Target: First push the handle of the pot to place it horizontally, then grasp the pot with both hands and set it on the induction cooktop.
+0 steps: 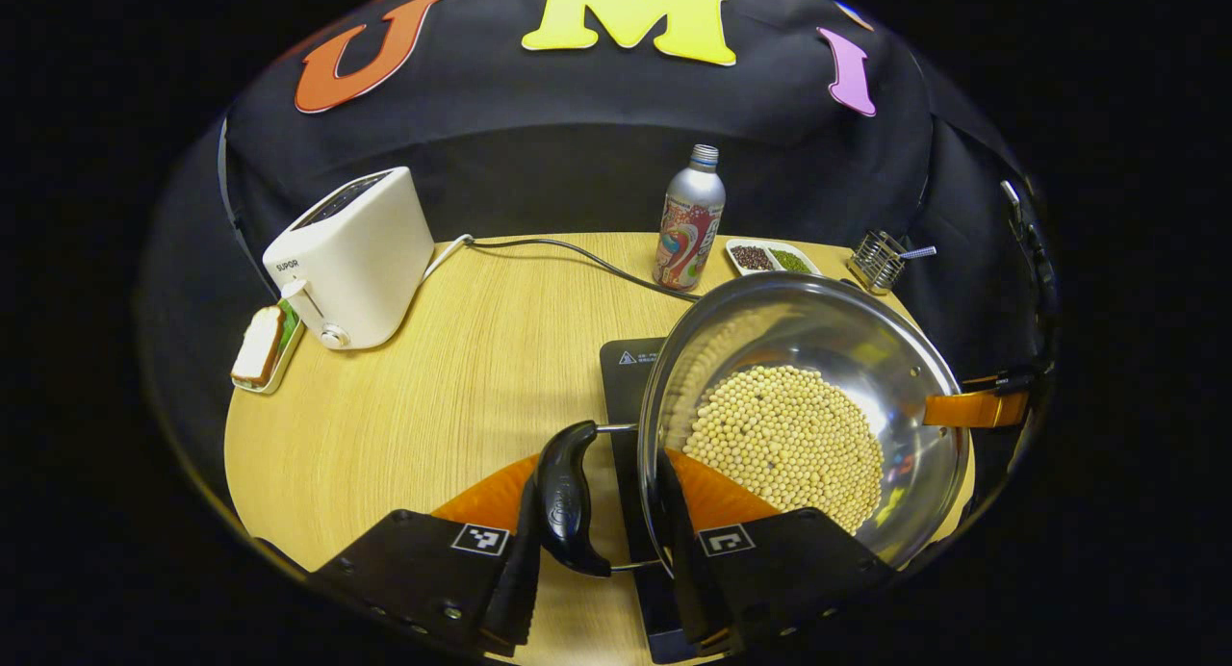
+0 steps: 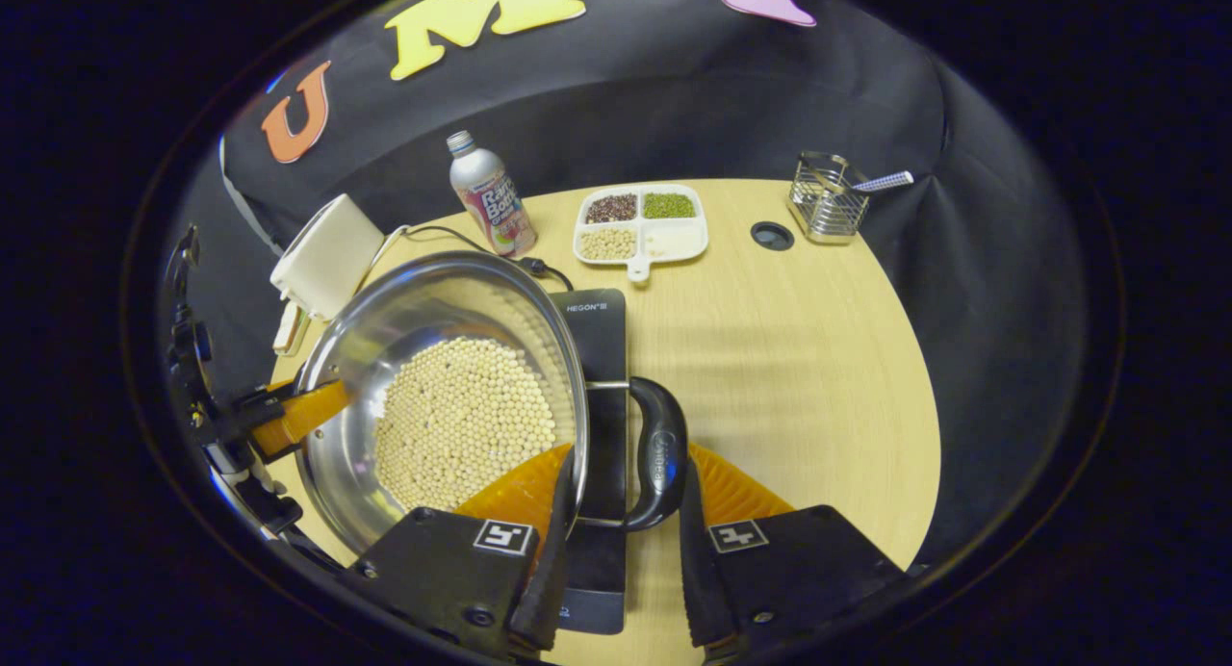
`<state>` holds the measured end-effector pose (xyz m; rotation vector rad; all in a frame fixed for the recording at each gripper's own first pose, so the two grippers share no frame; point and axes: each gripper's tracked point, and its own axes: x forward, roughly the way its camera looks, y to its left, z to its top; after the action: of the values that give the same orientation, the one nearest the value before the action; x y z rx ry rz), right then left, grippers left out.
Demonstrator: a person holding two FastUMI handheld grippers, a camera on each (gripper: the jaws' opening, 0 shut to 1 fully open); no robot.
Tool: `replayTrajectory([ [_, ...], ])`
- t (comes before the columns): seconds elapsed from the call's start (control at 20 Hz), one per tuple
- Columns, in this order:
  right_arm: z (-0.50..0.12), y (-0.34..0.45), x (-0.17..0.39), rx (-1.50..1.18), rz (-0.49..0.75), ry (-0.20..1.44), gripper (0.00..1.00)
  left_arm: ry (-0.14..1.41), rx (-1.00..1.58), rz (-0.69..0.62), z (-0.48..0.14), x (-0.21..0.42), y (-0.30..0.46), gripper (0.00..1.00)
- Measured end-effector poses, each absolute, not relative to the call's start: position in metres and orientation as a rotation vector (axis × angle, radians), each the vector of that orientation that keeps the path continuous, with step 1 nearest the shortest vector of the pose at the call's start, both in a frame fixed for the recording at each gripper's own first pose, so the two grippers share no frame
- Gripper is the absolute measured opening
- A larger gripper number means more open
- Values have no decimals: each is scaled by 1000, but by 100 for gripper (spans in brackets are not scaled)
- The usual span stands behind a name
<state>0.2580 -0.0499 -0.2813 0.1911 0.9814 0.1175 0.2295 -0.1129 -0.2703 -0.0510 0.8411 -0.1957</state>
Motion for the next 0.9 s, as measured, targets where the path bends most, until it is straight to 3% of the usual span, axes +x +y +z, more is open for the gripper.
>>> replayTrajectory([
  [0.4,-283,-50,258,196,119,954,53,824,-66,-197,-270,229,-112,57],
  [0.45,-282,-50,258,192,118,950,53,824,-65,-196,-270,228,-112,46],
  [0.5,-282,-51,258,191,116,947,53,823,-60,-196,-270,228,-111,57],
  [0.85,-281,-53,260,171,95,909,60,837,-48,-198,-267,225,-110,61],
  [0.9,-279,-58,263,152,81,887,63,833,-44,-199,-265,225,-109,52],
])
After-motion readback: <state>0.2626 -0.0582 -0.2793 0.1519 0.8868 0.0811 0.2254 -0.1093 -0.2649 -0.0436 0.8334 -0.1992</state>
